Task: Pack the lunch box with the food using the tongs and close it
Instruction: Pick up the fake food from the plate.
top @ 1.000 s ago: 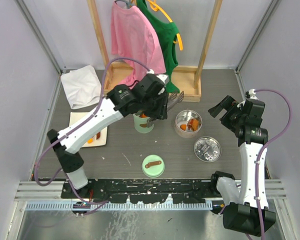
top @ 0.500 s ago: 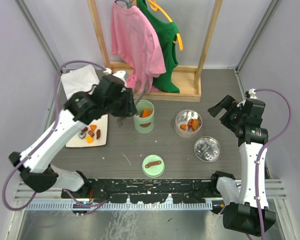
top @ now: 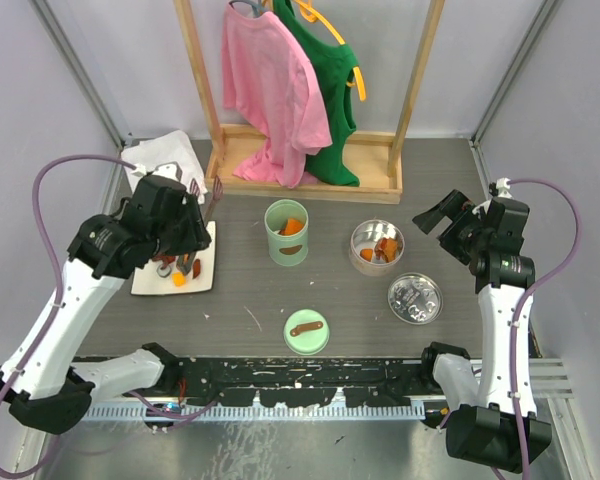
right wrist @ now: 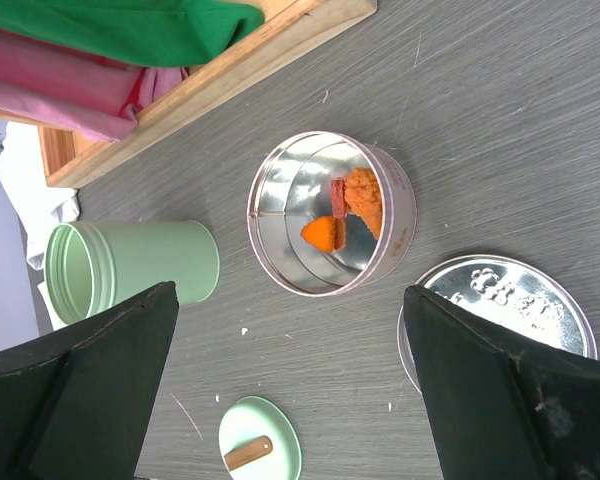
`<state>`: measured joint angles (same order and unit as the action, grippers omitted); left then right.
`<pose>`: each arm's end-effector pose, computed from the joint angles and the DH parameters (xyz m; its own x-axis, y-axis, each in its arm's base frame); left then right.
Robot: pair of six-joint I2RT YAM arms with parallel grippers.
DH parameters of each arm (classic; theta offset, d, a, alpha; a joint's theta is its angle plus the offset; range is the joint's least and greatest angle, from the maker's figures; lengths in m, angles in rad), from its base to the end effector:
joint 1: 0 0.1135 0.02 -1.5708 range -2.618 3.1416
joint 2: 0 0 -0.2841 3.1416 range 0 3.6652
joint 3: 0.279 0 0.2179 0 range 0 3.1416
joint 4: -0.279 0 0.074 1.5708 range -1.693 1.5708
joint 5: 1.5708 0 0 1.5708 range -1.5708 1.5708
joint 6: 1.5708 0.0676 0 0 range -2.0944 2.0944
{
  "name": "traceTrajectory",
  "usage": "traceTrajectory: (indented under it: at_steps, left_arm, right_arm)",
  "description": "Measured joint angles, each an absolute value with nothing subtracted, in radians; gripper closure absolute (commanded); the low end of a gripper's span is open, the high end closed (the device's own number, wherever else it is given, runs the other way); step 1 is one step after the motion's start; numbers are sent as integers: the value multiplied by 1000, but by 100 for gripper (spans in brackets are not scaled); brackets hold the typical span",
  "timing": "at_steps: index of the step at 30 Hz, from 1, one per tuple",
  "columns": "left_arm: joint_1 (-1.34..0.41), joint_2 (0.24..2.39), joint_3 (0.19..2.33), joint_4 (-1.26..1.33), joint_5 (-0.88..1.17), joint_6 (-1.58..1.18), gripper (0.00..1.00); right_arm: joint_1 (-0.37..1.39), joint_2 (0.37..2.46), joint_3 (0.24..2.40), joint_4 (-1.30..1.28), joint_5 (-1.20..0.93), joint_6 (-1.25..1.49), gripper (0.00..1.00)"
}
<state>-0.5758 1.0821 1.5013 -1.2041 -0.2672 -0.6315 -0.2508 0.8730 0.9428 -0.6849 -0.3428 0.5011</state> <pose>0.1372 -0.0678 0.4060 -0.6960 -0.2270 -0.6812 -0.0525 0.9623 -0.2670 0.1555 -0.0164 0.3262 -0.5057 0.5966 -0.6231 0.2403 0.7911 0.5625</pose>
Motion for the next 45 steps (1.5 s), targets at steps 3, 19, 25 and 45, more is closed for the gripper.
traceTrajectory:
  at_steps: [3, 19, 25, 45]
  left_arm:
    - [-537, 1083, 1454, -1232, -267, -635, 53]
    - [-68, 1067, 1186, -1230, -125, -637, 56]
    - [11, 1075, 1148, -1224, -64, -627, 57]
    - [64, 1098, 1085, -1177, -21, -612, 59]
  right_arm:
    - [-251, 873, 937, -678, -349, 505, 0]
    - [-251, 882, 936, -664, -361, 508, 0]
    - [-251, 890, 930, -659, -361, 507, 0]
    - [-251, 890, 917, -659, -361, 507, 0]
